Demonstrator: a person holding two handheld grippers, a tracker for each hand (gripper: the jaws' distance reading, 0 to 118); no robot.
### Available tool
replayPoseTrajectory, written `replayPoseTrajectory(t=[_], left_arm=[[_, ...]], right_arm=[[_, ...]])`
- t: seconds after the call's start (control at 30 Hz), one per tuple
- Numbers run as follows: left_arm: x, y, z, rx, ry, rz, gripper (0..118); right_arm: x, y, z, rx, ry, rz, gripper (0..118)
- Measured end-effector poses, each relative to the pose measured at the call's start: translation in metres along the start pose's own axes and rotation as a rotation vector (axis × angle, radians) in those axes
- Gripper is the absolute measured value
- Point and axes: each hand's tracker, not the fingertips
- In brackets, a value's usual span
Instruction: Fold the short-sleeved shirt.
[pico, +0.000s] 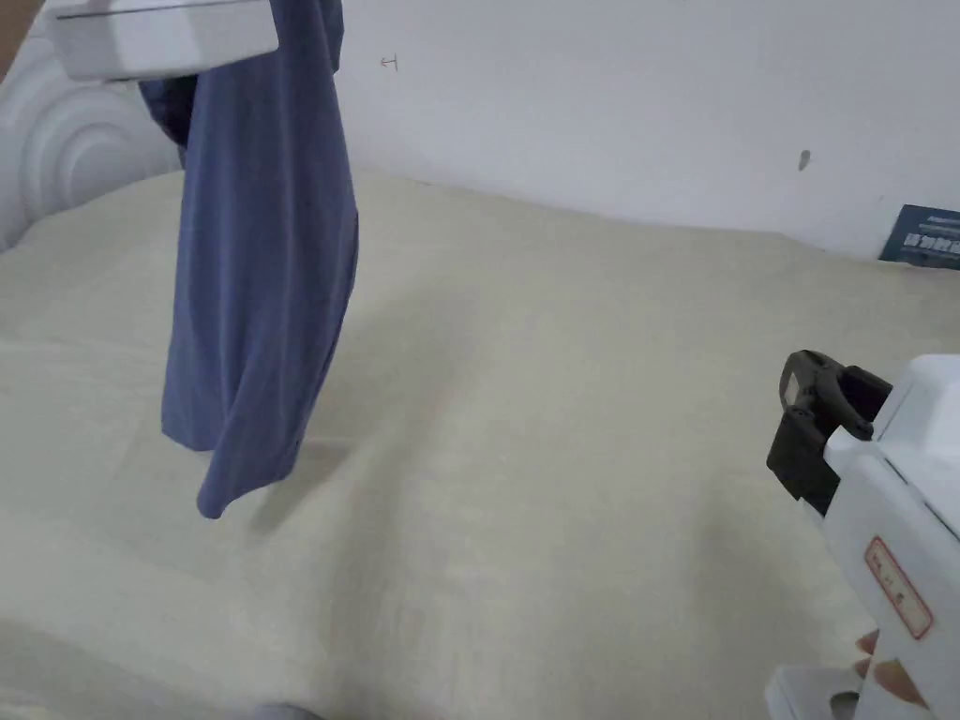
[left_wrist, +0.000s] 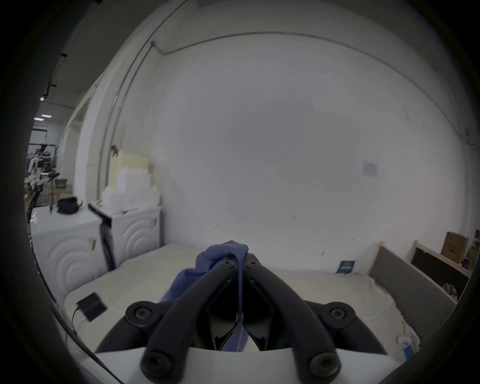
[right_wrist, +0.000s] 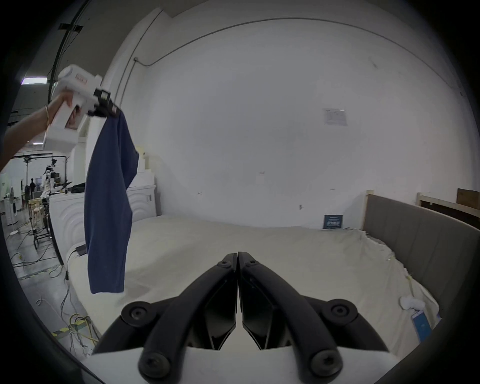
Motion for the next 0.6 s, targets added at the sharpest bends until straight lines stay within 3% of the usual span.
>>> replayPoseTrajectory(t=[0.27,0.6], left_arm=[[0.093,0.014,-0.020,0.005,-0.172,0.031,0],[0.193,-0.105,-0.081,-0.237,-0.354,-0.036,0]], right_arm=[[0.049,0.006,0.033,0.029,-0.167,0.006,0],[0.086,-0.010,0.048,-0.006,-0.320,-0.012,0]])
